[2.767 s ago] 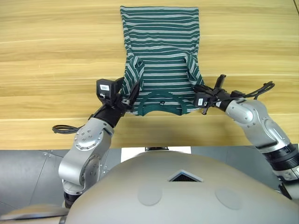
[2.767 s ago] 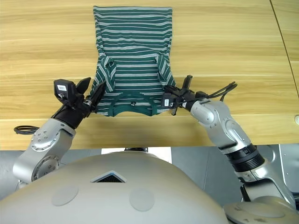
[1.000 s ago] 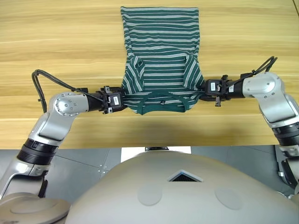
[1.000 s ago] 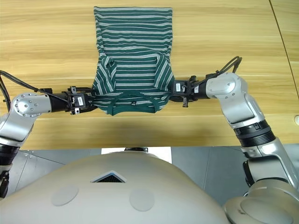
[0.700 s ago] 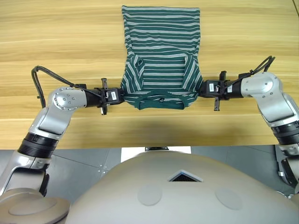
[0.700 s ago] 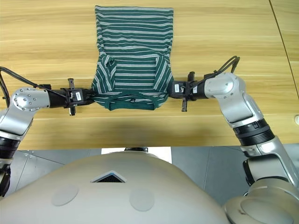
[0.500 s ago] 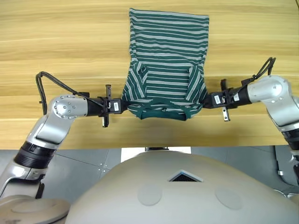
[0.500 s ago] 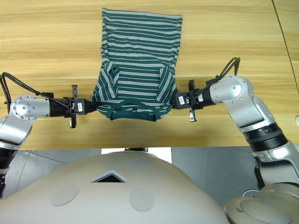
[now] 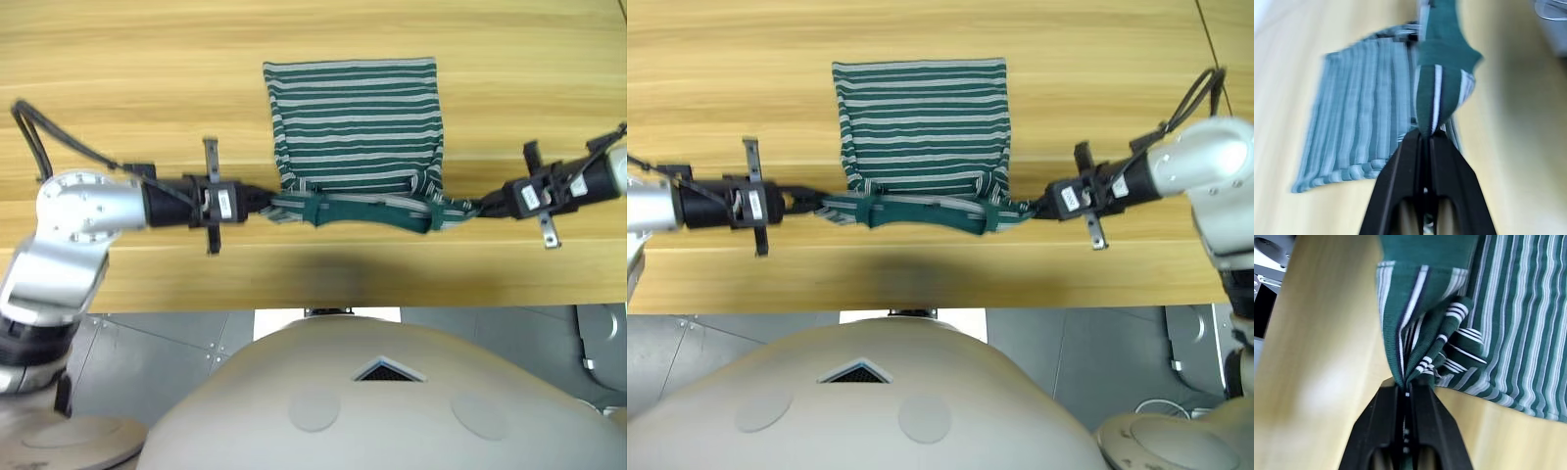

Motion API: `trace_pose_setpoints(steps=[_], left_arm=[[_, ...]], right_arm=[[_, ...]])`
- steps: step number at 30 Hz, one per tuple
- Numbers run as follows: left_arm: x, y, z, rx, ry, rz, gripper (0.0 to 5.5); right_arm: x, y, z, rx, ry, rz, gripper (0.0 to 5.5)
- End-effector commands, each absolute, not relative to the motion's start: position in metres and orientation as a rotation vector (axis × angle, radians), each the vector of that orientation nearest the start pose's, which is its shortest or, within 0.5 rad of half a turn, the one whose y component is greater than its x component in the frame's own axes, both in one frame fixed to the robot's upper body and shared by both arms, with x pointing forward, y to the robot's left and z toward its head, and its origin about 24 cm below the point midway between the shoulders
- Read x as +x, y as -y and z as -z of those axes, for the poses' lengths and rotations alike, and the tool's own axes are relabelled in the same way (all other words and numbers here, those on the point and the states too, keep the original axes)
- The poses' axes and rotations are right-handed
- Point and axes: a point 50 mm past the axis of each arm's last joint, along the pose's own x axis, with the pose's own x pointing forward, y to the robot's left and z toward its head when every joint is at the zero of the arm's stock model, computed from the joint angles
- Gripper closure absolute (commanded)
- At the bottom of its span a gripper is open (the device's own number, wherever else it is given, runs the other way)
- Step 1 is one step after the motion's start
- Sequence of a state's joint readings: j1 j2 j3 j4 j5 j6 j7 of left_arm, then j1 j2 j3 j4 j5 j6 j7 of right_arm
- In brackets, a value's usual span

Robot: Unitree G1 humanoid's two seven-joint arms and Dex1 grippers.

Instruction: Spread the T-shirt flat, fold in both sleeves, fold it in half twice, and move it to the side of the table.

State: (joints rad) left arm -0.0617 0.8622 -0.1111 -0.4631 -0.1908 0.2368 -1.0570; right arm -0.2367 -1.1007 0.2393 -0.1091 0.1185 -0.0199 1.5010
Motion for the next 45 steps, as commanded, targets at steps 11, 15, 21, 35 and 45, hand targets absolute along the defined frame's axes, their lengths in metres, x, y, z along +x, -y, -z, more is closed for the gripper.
trace_pose_setpoints(steps=[11,15,21,35,45], left_arm=[[0.349,-0.187,-0.103,0.424,-0.312,0.980,5.50],[0.357,-0.185,-0.086,0.408,-0.350,0.948,5.50],[0.379,-0.166,-0.090,0.358,-0.269,0.809,5.03],[0.386,-0.199,-0.088,0.349,-0.175,0.406,2.90],[0.302,-0.225,-0.104,-0.080,0.257,-0.034,2.19]], right_arm=[[0.378,0.210,-0.163,-0.774,-0.590,-1.186,5.42],[0.382,0.203,-0.150,-0.738,-0.609,-1.139,5.42],[0.384,0.205,-0.134,-0.687,-0.611,-1.013,4.63],[0.402,0.185,-0.142,-0.553,-0.214,-0.721,2.29],[0.322,0.047,-0.070,0.045,-0.118,-0.752,3.32]])
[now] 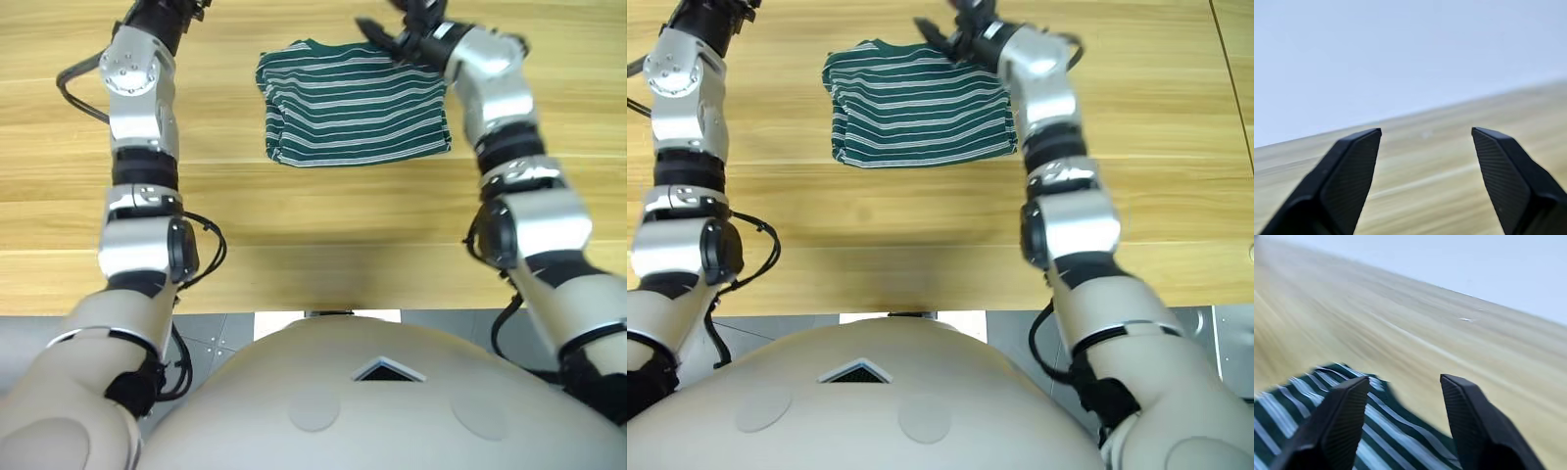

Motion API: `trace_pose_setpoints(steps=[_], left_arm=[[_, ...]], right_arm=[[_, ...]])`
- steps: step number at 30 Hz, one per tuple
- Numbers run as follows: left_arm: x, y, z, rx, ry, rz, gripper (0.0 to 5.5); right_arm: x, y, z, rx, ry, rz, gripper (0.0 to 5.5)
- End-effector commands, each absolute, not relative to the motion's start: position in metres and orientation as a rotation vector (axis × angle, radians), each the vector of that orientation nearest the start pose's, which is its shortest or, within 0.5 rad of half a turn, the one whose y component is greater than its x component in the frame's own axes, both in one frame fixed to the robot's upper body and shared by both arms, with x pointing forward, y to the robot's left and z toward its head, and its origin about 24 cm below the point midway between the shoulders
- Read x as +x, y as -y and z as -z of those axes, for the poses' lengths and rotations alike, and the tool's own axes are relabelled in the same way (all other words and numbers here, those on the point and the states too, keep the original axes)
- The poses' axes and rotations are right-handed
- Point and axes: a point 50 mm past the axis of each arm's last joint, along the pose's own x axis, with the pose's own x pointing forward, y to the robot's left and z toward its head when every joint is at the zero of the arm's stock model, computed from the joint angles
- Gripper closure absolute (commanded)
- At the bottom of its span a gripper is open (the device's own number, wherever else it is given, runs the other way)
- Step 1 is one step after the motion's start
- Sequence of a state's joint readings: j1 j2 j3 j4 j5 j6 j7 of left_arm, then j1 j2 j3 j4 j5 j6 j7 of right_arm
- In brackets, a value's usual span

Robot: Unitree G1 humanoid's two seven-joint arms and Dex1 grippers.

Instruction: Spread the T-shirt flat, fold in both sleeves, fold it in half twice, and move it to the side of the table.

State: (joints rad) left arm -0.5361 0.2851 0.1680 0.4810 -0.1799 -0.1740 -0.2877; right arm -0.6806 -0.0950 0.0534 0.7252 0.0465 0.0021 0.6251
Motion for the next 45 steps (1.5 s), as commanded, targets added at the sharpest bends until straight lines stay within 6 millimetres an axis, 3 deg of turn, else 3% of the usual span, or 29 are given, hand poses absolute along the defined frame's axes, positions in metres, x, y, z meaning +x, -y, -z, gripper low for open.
trace_pose_setpoints(steps=[1,5,8,12,17,20,26,30,33,35,39,41,45], left_arm=[[0.294,-0.227,-0.100,-0.099,0.255,-0.062,2.19],[0.282,-0.237,-0.086,-0.150,0.218,-0.153,2.19],[0.281,-0.240,-0.087,-0.173,0.229,-0.177,2.19],[0.282,-0.237,-0.091,-0.188,0.250,-0.171,2.19],[0.282,-0.236,-0.090,-0.189,0.252,-0.161,2.19],[0.283,-0.236,-0.090,-0.190,0.250,-0.154,2.19],[0.283,-0.234,-0.092,-0.186,0.257,-0.147,2.19],[0.284,-0.233,-0.097,-0.182,0.276,-0.145,2.19],[0.282,-0.237,-0.102,-0.181,0.298,-0.162,2.19],[0.282,-0.238,-0.105,-0.182,0.308,-0.166,2.19],[0.280,-0.236,-0.111,-0.183,0.330,-0.165,2.19],[0.278,-0.233,-0.115,-0.177,0.339,-0.147,2.19],[0.275,-0.222,-0.118,-0.130,0.334,-0.073,2.19]], right_arm=[[0.317,0.040,-0.067,0.053,-0.136,-0.742,3.54],[0.301,0.028,-0.057,0.079,-0.214,-0.700,4.25],[0.287,0.015,-0.049,0.043,-0.257,-0.745,4.76],[0.289,0.017,-0.029,0.029,-0.313,-0.657,5.43],[0.301,0.023,-0.032,0.009,-0.239,-0.585,5.47],[0.299,0.015,-0.019,-0.020,-0.292,-0.622,5.47],[0.268,-0.011,0.020,-0.051,-0.542,-0.895,5.47],[0.236,-0.018,0.015,-0.177,-0.461,-1.256,5.47],[0.204,0.008,0.004,-0.387,-0.358,-1.586,5.47],[0.197,0.034,-0.002,-0.501,-0.354,-1.677,5.47],[0.213,0.090,-0.027,-0.680,-0.304,-1.707,5.47],[0.226,0.112,-0.049,-0.669,-0.245,-1.678,5.47],[0.236,0.119,-0.087,-0.467,-0.117,-1.664,5.47]])
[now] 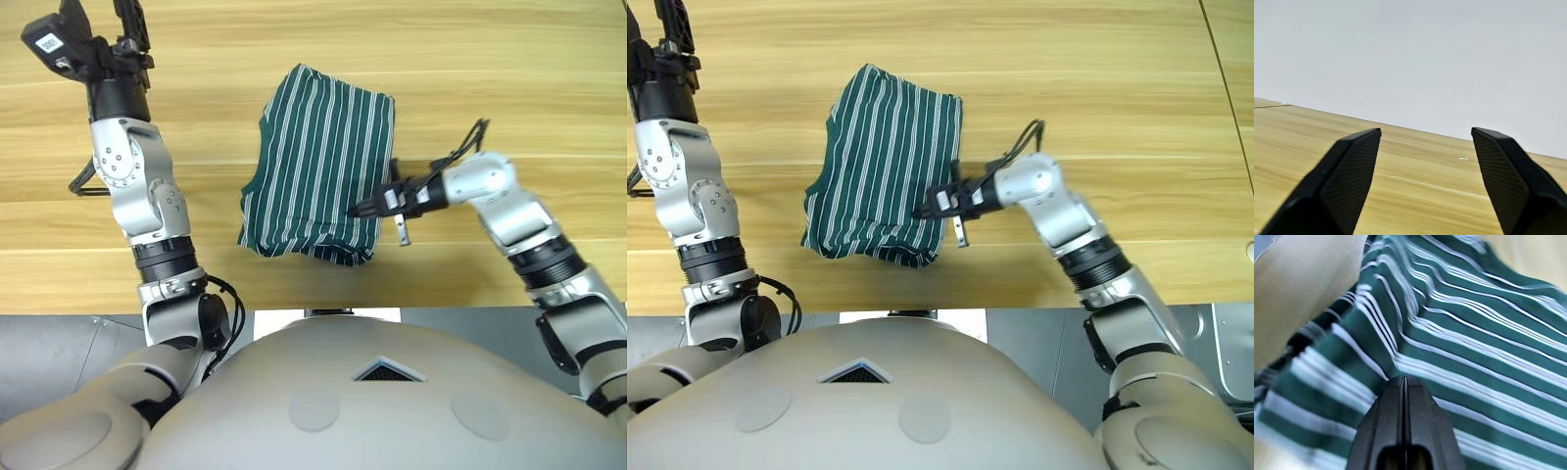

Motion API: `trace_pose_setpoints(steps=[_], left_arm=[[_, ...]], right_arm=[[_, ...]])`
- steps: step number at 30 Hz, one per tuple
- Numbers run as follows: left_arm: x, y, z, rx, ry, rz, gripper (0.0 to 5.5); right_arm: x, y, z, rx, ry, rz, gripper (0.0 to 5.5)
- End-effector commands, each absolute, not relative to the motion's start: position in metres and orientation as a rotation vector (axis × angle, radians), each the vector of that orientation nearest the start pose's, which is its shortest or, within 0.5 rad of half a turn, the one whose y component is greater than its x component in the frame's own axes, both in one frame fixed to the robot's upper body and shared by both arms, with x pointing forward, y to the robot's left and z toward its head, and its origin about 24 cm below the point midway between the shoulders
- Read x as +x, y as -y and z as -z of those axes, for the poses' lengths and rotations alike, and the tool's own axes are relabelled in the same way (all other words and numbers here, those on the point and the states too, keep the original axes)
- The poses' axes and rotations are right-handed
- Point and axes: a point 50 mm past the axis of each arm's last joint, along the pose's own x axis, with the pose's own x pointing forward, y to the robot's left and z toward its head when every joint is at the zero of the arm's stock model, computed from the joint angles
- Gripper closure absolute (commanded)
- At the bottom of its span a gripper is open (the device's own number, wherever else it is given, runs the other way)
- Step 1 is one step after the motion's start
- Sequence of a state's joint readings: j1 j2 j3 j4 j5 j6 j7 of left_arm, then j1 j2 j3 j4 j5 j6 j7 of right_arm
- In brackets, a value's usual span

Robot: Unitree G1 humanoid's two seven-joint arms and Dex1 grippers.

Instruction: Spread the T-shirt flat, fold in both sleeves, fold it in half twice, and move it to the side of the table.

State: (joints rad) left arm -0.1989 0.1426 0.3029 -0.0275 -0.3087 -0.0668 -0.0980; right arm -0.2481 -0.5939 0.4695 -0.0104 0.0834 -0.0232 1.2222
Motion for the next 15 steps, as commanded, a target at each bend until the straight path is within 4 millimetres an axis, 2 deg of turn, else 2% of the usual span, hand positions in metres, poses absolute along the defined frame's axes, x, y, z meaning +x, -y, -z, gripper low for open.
trace_pose_setpoints(steps=[1,3,6,8,10,15], left_arm=[[0.274,-0.217,-0.118,-0.109,0.331,-0.039,2.19],[0.272,-0.208,-0.119,-0.046,0.329,0.032,2.19],[0.264,-0.197,-0.124,0.065,0.349,0.144,2.19],[0.261,-0.195,-0.132,0.090,0.377,0.184,2.19],[0.259,-0.193,-0.136,0.113,0.393,0.204,2.19],[0.251,-0.190,-0.146,0.132,0.433,0.249,2.19]], right_arm=[[0.235,0.123,-0.090,-0.447,-0.116,-1.680,5.47],[0.236,0.131,-0.093,-0.450,-0.130,-1.694,5.47],[0.244,0.138,-0.095,-0.479,-0.152,-1.614,5.47],[0.240,0.139,-0.080,-0.533,-0.241,-1.584,5.47],[0.237,0.141,-0.062,-0.657,-0.309,-1.600,5.47],[0.262,0.136,-0.042,-0.983,-0.325,-1.486,5.47]])
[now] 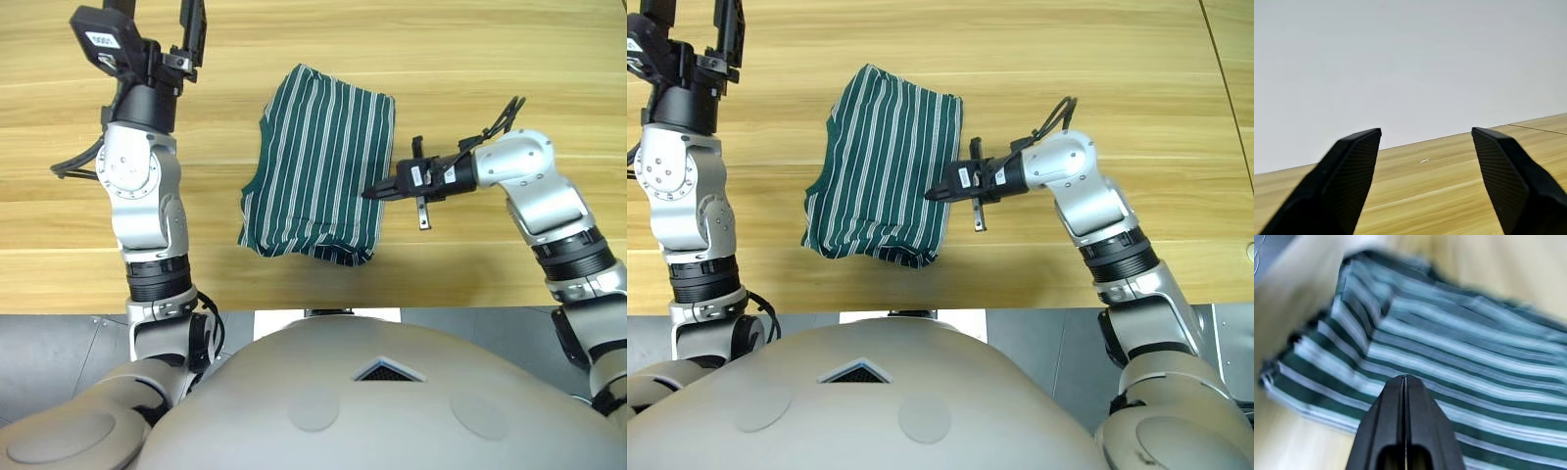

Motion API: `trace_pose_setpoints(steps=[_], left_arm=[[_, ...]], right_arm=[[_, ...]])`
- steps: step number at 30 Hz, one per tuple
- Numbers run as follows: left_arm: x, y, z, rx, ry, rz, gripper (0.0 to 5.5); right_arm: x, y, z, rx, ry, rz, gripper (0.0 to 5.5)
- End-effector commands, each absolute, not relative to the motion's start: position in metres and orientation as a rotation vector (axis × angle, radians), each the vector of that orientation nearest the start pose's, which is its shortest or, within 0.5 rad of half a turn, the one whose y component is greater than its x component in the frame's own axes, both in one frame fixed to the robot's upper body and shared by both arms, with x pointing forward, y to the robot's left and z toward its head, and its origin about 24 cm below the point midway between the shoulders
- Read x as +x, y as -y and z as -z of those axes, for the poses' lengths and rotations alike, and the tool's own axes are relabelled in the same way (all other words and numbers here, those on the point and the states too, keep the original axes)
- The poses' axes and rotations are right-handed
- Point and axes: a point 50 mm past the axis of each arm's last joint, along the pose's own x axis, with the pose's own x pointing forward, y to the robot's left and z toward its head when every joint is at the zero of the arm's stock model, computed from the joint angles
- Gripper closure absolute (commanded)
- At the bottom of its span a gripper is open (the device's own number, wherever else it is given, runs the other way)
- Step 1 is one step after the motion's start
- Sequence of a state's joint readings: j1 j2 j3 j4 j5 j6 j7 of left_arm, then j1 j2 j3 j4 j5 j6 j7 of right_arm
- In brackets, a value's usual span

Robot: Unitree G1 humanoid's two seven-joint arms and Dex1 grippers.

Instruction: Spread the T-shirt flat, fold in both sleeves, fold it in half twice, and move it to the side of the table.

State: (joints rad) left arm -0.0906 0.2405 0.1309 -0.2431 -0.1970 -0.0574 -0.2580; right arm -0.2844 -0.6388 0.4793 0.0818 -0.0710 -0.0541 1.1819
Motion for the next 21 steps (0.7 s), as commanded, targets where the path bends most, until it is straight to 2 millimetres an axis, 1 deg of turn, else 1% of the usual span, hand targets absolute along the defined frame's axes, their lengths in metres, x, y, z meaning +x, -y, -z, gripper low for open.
trace_pose_setpoints(steps=[1,3,4,6,8,11,13,15,17,19,20,21], left_arm=[[0.248,-0.189,-0.149,0.138,0.440,0.268,2.19],[0.243,-0.189,-0.153,0.144,0.446,0.305,2.19],[0.240,-0.189,-0.156,0.161,0.449,0.324,2.19],[0.233,-0.190,-0.161,0.198,0.448,0.353,2.19],[0.228,-0.190,-0.161,0.234,0.434,0.396,2.19],[0.222,-0.187,-0.148,0.305,0.362,0.489,2.19],[0.215,-0.186,-0.139,0.366,0.312,0.570,2.19],[0.211,-0.193,-0.132,0.419,0.252,0.610,2.19],[0.209,-0.207,-0.123,0.514,0.164,0.637,2.19],[0.204,-0.209,-0.119,0.574,0.113,0.690,2.19],[0.201,-0.206,-0.116,0.601,0.090,0.732,2.19],[0.197,-0.203,-0.112,0.629,0.058,0.779,2.01]], right_arm=[[0.263,0.135,-0.034,-1.052,-0.332,-1.475,5.47],[0.269,0.133,-0.025,-1.157,-0.328,-1.443,5.47],[0.275,0.131,-0.024,-1.213,-0.312,-1.409,5.47],[0.290,0.128,-0.027,-1.295,-0.269,-1.337,5.47],[0.300,0.124,-0.034,-1.271,-0.225,-1.285,5.47],[0.293,0.120,-0.049,-1.090,-0.186,-1.338,5.47],[0.287,0.128,-0.062,-1.009,-0.183,-1.387,5.47],[0.280,0.139,-0.077,-0.949,-0.189,-1.431,5.47],[0.265,0.159,-0.089,-0.899,-0.227,-1.525,5.47],[0.253,0.173,-0.090,-0.880,-0.284,-1.595,5.47],[0.249,0.179,-0.089,-0.888,-0.308,-1.609,5.47],[0.250,0.182,-0.089,-0.900,-0.313,-1.599,5.50]])
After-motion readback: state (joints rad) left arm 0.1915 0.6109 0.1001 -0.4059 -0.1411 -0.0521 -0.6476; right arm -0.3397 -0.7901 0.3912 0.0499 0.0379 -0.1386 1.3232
